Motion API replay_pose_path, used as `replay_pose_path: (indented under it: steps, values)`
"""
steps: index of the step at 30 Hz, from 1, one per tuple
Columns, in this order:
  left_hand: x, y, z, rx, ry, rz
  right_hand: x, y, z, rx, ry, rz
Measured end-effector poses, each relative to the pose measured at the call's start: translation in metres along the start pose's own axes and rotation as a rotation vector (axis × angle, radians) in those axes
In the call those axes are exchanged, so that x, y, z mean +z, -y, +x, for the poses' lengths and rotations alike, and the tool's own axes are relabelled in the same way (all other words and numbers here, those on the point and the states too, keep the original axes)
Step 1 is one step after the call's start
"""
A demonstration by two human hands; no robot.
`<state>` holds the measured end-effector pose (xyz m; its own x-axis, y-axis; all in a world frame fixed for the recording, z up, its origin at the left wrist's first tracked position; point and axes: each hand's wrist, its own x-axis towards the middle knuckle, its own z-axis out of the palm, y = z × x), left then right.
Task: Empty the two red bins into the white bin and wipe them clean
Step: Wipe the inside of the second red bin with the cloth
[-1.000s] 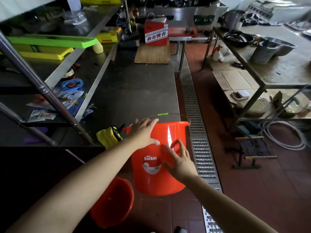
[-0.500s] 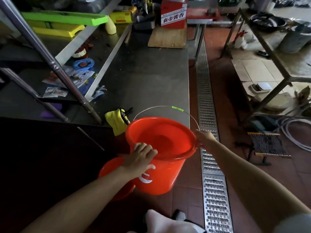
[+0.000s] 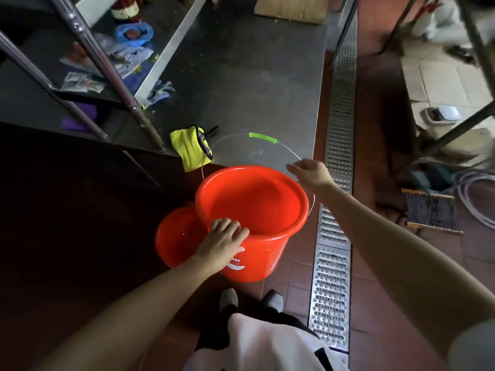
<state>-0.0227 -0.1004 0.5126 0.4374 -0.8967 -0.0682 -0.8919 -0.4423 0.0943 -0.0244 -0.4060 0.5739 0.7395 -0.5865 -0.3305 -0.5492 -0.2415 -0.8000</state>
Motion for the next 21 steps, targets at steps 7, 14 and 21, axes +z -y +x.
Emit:
replay_pose_path:
  steps: [7, 14, 21]
  values:
    - [0.011, -0.011, -0.006, -0.066, 0.077, -0.009, 0.028, 0.060, -0.032, -0.235, 0.409, -0.187]
    - [0.012, -0.004, -0.026, -0.077, 0.161, -0.034, 0.059, 0.029, -0.055, -0.227, 0.466, -0.363]
    - [0.021, 0.008, -0.025, -0.225, 0.021, -0.039, 0.093, -0.027, -0.055, -0.133, 0.599, -0.504]
